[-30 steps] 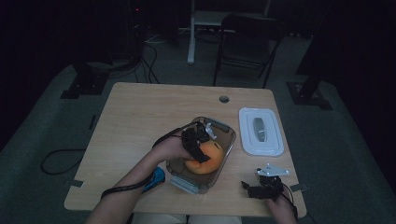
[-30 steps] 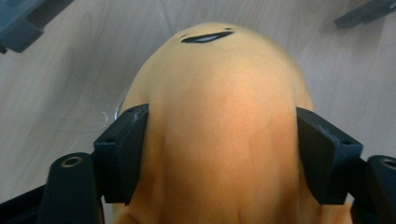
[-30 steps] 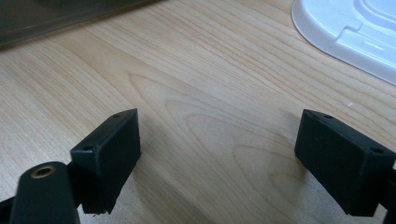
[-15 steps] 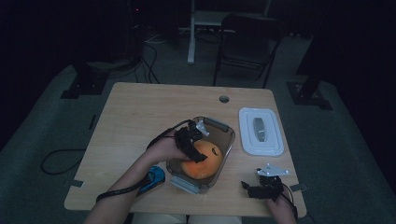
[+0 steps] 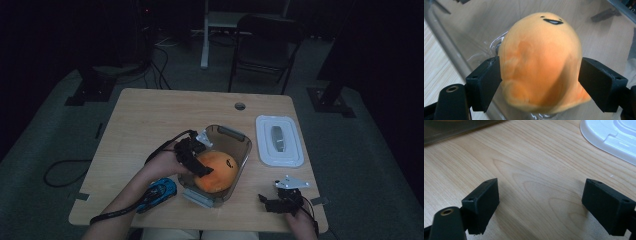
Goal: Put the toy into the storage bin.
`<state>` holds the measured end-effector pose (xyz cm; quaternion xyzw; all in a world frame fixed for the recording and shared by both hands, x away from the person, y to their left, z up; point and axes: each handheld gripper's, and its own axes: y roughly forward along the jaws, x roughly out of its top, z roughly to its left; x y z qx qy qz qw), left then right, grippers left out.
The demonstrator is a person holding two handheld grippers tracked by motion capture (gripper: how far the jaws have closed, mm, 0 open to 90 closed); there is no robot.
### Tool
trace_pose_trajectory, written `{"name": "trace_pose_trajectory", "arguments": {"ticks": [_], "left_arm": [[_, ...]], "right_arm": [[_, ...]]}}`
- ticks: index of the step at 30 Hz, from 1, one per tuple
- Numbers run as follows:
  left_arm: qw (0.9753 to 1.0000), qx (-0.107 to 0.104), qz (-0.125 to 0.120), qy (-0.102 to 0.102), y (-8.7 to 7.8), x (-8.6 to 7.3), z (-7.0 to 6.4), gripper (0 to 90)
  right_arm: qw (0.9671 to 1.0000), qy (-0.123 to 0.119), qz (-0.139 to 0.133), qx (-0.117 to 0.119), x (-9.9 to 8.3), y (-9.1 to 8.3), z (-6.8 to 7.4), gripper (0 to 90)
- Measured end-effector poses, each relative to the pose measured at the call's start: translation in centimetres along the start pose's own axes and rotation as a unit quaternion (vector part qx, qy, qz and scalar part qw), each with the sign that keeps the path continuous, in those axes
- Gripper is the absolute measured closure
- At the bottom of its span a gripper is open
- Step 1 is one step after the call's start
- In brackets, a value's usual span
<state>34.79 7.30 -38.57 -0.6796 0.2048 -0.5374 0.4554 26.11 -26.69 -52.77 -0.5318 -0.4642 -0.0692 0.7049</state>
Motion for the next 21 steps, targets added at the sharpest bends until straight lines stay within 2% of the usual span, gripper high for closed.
{"name": "trace_pose_trajectory", "arguments": {"ticks": [5,6,12,16,21], "left_arm": [[0.9999,0.004,-0.012,-0.001,-1.1,-0.5,-0.2,19.6],[0.9998,0.008,-0.017,0.000,-1.6,-0.8,-0.3,19.6],[0.9994,0.019,-0.026,-0.007,-2.8,-2.0,-0.3,19.6],[0.9988,0.028,-0.035,-0.019,-3.3,-3.0,-0.1,19.5],[0.9980,0.028,-0.045,-0.033,-4.2,-4.4,0.3,19.5]], "right_arm": [[1.0000,0.000,0.000,0.000,0.0,0.0,0.0,13.8],[1.0000,0.000,0.000,0.000,0.0,0.0,0.0,13.8],[1.0000,0.000,0.000,0.000,0.0,0.0,0.0,13.8],[1.0000,0.000,0.000,0.000,0.0,0.0,0.0,13.8],[1.0000,0.000,0.000,0.000,0.0,0.0,0.0,13.8]]}}
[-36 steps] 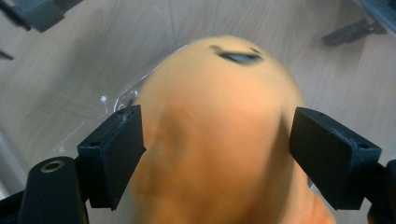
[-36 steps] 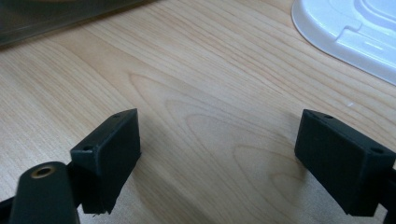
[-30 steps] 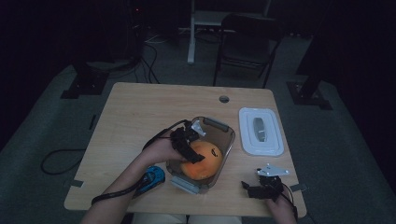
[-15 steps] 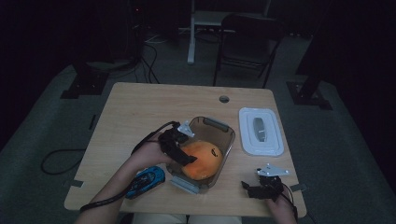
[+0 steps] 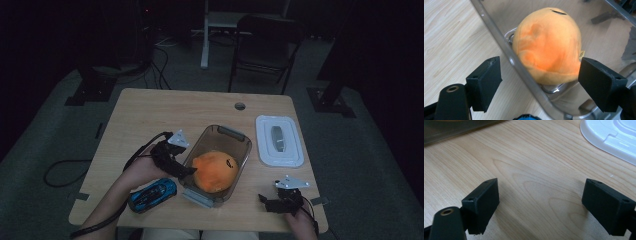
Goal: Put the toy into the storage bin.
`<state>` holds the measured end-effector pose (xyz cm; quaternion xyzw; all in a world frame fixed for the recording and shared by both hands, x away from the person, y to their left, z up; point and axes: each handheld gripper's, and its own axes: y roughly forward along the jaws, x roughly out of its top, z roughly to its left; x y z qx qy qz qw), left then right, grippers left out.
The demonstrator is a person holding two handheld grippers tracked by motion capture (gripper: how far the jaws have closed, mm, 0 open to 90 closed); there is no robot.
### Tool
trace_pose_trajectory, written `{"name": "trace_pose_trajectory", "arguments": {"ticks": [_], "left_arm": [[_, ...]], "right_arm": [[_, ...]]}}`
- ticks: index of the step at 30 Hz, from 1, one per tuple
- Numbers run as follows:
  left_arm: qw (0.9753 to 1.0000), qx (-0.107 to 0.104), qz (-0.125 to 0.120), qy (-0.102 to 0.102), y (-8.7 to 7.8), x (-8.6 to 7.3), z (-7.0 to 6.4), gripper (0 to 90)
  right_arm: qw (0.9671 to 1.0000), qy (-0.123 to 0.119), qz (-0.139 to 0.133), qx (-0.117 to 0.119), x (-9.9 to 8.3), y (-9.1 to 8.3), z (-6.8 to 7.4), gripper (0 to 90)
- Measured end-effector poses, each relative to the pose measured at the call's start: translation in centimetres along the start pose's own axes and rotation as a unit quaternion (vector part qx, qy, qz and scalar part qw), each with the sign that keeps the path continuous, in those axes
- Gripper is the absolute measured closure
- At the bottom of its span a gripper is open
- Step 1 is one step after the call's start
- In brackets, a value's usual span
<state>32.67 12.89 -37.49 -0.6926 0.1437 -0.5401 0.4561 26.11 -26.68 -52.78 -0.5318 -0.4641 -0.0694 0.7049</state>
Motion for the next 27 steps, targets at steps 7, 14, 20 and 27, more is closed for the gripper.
{"name": "trace_pose_trajectory", "arguments": {"ticks": [7,14,20,27], "left_arm": [[0.9997,0.006,-0.017,-0.016,-1.0,-1.6,0.5,19.5],[0.9990,0.007,-0.023,-0.039,-1.9,-4.1,1.6,19.5],[0.9980,0.012,-0.022,-0.058,-1.8,-5.7,2.1,19.5],[0.9977,0.008,-0.010,-0.067,-1.5,-8.0,1.7,19.5]], "right_arm": [[1.0000,0.000,0.000,0.000,0.0,0.0,0.0,13.8],[1.0000,0.000,0.000,0.000,0.0,0.0,0.0,13.8],[1.0000,0.000,0.001,-0.001,0.0,0.0,0.0,13.8],[1.0000,0.002,0.001,-0.001,0.0,0.0,0.0,13.8]]}}
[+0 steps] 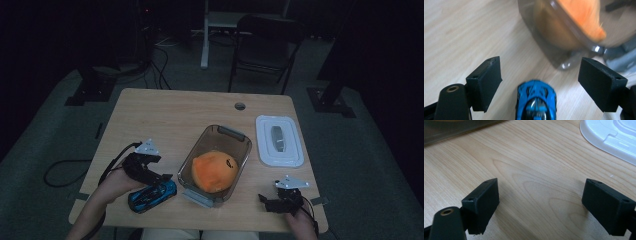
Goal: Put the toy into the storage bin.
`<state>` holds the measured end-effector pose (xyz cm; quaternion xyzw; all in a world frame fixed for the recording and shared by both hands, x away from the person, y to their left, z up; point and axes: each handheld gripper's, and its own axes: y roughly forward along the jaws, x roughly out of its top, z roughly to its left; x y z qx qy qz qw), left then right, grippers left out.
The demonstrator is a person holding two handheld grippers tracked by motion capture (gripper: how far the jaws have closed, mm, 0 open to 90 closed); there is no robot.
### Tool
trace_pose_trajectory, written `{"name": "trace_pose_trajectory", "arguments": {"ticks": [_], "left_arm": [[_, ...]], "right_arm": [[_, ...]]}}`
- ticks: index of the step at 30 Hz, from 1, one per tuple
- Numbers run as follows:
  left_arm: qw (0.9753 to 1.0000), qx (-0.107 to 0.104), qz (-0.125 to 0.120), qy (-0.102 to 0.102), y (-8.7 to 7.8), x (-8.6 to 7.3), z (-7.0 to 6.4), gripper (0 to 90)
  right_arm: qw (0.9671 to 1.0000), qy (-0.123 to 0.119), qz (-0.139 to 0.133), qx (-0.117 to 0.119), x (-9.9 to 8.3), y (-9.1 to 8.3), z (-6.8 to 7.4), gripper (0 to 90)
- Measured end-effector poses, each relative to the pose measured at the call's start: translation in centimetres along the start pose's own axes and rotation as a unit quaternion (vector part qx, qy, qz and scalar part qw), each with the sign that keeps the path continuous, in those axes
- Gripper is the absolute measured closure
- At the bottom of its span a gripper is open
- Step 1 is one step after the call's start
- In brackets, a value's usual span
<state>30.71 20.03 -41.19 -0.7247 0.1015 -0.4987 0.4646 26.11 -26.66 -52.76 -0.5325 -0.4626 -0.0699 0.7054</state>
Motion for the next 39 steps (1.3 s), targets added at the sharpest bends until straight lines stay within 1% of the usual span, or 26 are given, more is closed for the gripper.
{"name": "trace_pose_trajectory", "arguments": {"ticks": [3,5,6,8,11,12,14,18,20,22,23,27,31,34,36,38,39], "left_arm": [[0.9999,0.006,0.013,-0.002,0.2,-1.3,-0.2,19.5],[0.9999,0.005,0.016,-0.004,0.2,-1.6,-0.3,19.5],[0.9997,0.009,0.021,-0.008,0.3,-2.5,-0.4,19.5],[0.9996,0.007,0.026,-0.012,0.3,-3.2,-0.4,19.5],[0.9991,0.011,0.036,-0.022,0.6,-4.6,-0.5,19.5],[0.9990,0.009,0.038,-0.024,0.7,-4.9,-0.6,19.5],[0.9985,0.010,0.048,-0.023,1.1,-5.6,-0.8,19.5],[0.9979,0.007,0.059,-0.028,1.9,-6.5,-0.7,19.5],[0.9976,0.003,0.063,-0.030,2.2,-6.7,-0.6,19.5],[0.9972,0.008,0.067,-0.032,2.5,-6.9,-0.6,19.5],[0.9971,0.005,0.070,-0.031,2.7,-6.9,-0.5,19.5],[0.9962,0.005,0.082,-0.029,3.3,-6.9,-0.4,19.5],[0.9952,0.005,0.096,-0.022,4.0,-6.9,-0.3,19.5],[0.9942,0.008,0.107,-0.012,4.4,-6.8,-0.4,19.5],[0.9927,0.012,0.120,0.003,4.8,-6.9,-0.5,19.5],[0.9915,0.019,0.128,0.014,5.0,-6.9,-0.7,19.5],[0.9910,0.020,0.131,0.016,5.2,-6.9,-0.7,19.5]], "right_arm": [[1.0000,-0.001,0.000,0.000,0.0,0.0,0.0,13.8],[1.0000,0.000,0.000,0.000,0.0,0.0,0.0,13.8],[1.0000,0.000,0.000,0.000,0.0,0.0,0.0,13.8],[1.0000,0.000,0.000,0.000,0.0,0.0,0.0,13.8],[1.0000,0.000,0.000,0.000,0.0,0.0,0.0,13.8],[1.0000,0.000,0.000,-0.001,0.0,0.0,0.0,13.8],[1.0000,0.001,0.001,-0.001,0.0,0.0,0.0,13.8],[1.0000,0.002,0.000,-0.001,0.0,0.0,0.0,13.8],[1.0000,0.002,0.000,-0.002,0.0,0.0,0.0,13.8],[1.0000,0.001,0.000,-0.001,0.0,0.0,0.0,13.8],[1.0000,0.001,0.000,-0.001,0.0,0.0,0.0,13.8],[1.0000,0.002,0.000,-0.002,0.0,0.0,0.0,13.8],[1.0000,0.002,0.000,-0.001,0.0,0.0,0.0,13.8],[1.0000,0.002,0.001,-0.001,0.0,0.0,0.0,13.8],[1.0000,0.002,0.001,-0.001,0.0,0.0,0.0,13.8],[1.0000,0.002,0.001,-0.001,0.0,0.0,0.0,13.8],[1.0000,0.002,0.001,-0.001,0.0,0.0,0.0,13.8]]}}
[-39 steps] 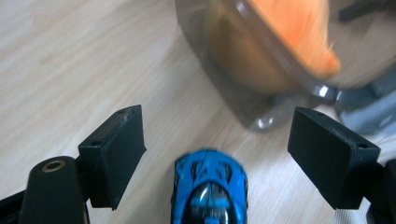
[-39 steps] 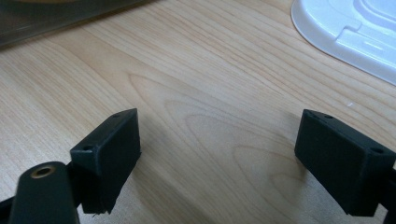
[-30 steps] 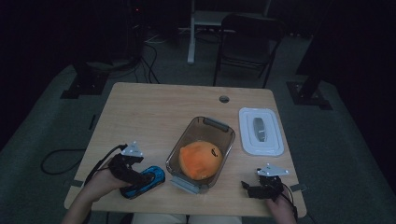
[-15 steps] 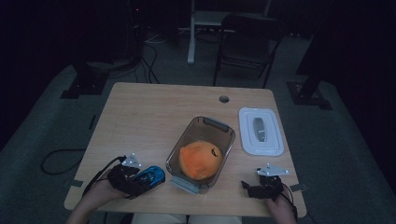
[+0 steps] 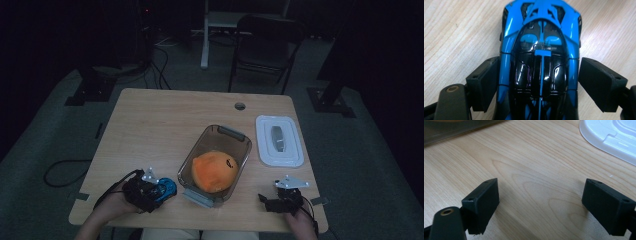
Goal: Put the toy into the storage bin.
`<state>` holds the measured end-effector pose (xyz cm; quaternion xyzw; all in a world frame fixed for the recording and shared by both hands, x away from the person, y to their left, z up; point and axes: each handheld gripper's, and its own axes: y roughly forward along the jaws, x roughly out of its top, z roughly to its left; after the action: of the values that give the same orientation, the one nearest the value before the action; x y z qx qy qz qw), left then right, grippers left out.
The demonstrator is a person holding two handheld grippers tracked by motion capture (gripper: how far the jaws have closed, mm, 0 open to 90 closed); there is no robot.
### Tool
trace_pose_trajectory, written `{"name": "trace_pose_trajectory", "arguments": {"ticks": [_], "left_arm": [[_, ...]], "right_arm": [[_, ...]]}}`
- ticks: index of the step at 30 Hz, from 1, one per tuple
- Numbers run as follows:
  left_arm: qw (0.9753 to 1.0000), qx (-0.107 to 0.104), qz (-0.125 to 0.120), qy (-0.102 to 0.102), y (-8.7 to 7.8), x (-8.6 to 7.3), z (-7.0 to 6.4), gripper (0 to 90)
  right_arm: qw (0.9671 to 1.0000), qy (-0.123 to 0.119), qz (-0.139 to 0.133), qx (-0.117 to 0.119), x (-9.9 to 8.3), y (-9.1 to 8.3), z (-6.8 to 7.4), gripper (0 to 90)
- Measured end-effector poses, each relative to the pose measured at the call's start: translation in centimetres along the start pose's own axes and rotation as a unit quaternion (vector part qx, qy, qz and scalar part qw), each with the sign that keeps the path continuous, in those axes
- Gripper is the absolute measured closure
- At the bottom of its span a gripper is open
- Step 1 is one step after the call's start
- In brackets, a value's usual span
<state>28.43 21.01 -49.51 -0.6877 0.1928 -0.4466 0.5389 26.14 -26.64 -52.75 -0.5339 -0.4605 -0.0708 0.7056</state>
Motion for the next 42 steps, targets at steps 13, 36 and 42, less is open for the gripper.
{"name": "trace_pose_trajectory", "arguments": {"ticks": [13,36,42], "left_arm": [[0.9999,0.005,-0.006,-0.008,-0.2,-0.2,0.2,26.4],[0.9982,0.000,-0.034,-0.048,-3.0,0.7,1.8,28.8],[0.9981,-0.001,-0.037,-0.049,-3.7,1.4,2.3,28.8]], "right_arm": [[1.0000,0.002,-0.002,0.001,0.0,0.0,-0.1,13.8],[0.9992,-0.010,-0.031,0.022,1.5,0.4,2.0,13.0],[0.9974,-0.008,-0.033,0.064,2.7,1.7,3.3,12.8]]}}
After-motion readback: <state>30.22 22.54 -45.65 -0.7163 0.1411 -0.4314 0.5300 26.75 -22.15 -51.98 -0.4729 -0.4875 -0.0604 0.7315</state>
